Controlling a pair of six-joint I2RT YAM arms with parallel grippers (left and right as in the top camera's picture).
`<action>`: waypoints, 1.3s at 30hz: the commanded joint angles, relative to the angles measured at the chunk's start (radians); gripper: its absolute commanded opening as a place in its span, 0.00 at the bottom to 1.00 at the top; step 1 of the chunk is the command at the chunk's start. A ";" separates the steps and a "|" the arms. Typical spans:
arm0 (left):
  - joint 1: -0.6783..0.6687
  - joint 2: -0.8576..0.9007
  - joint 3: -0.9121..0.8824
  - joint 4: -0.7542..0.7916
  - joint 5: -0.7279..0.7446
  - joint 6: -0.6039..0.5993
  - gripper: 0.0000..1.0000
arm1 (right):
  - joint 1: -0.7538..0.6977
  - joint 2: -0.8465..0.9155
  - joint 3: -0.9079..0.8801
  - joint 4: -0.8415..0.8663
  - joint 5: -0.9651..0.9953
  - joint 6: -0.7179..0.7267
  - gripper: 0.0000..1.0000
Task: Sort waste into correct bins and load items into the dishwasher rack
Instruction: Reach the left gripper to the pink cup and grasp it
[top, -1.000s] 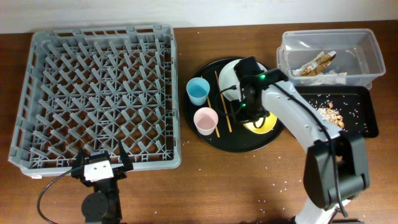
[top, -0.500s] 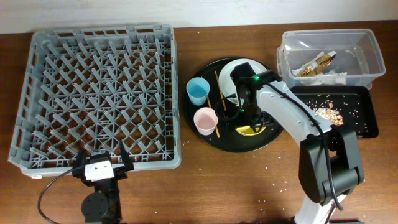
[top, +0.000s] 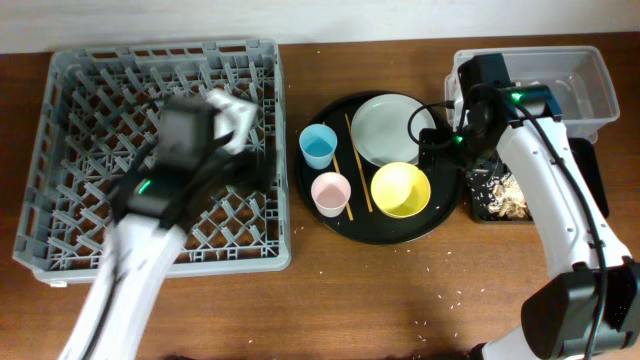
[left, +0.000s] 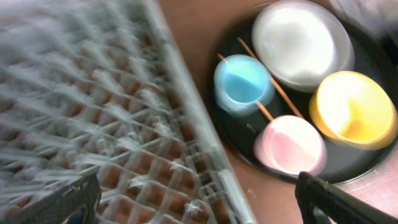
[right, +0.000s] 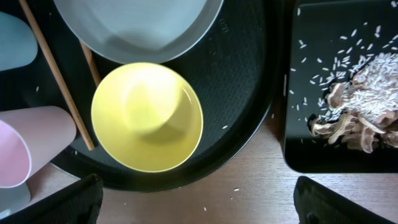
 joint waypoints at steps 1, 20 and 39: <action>-0.102 0.219 0.117 0.009 0.151 -0.018 0.99 | -0.005 -0.005 0.010 0.002 0.005 0.005 0.99; -0.433 0.512 0.170 0.043 -0.254 -0.572 0.47 | -0.004 -0.005 0.009 -0.018 0.005 0.005 0.98; -0.223 0.615 0.172 -0.052 -0.005 -0.575 0.15 | -0.004 -0.005 0.009 -0.035 0.006 0.005 0.99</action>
